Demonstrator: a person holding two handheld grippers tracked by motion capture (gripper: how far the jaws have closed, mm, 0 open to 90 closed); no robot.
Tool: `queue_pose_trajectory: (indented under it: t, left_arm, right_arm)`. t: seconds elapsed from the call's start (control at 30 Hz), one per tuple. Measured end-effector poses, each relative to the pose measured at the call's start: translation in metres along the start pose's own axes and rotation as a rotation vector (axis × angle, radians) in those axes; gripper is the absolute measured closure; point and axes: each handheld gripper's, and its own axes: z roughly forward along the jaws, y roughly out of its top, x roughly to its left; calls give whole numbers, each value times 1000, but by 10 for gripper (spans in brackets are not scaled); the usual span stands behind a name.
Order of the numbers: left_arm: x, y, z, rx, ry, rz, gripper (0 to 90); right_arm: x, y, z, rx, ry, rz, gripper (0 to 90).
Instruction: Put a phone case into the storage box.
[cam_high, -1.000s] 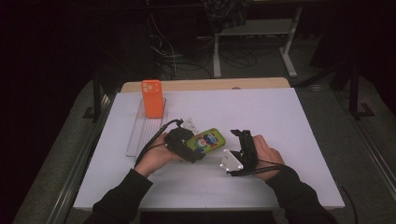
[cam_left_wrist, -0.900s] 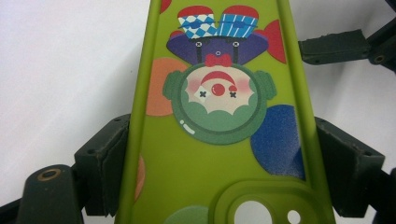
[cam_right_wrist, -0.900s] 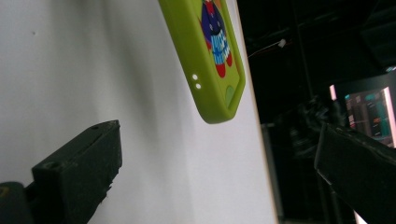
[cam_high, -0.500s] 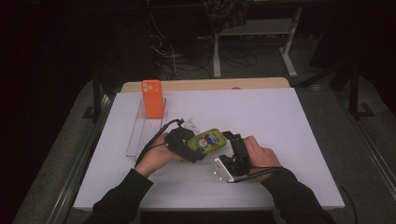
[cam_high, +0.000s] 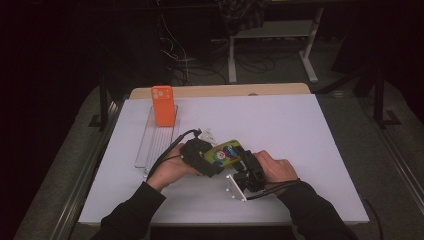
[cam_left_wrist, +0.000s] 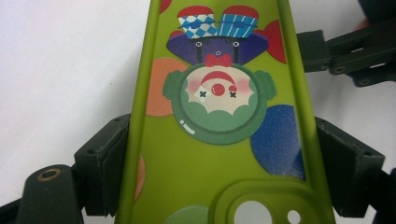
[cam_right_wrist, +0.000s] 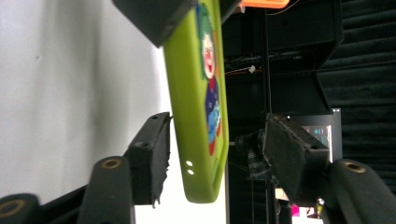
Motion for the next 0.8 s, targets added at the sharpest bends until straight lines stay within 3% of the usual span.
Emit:
queue_pose_trajectory:
  t: [0.03,0.1,0.4,0.8]
  left_arm:
    - [-1,0,0,-11,-4,-14,160]
    - [0,1,-1,7,-3,13,160]
    - [-1,1,-2,-6,-12,-3,160]
    - [1,1,-4,-24,-25,-4,155]
  right_arm:
    - [0,1,0,-1,6,-12,452]
    - [2,2,0,4,5,-14,500]
    - [4,3,1,-3,11,-43,668]
    - [7,6,-2,6,-7,-90,756]
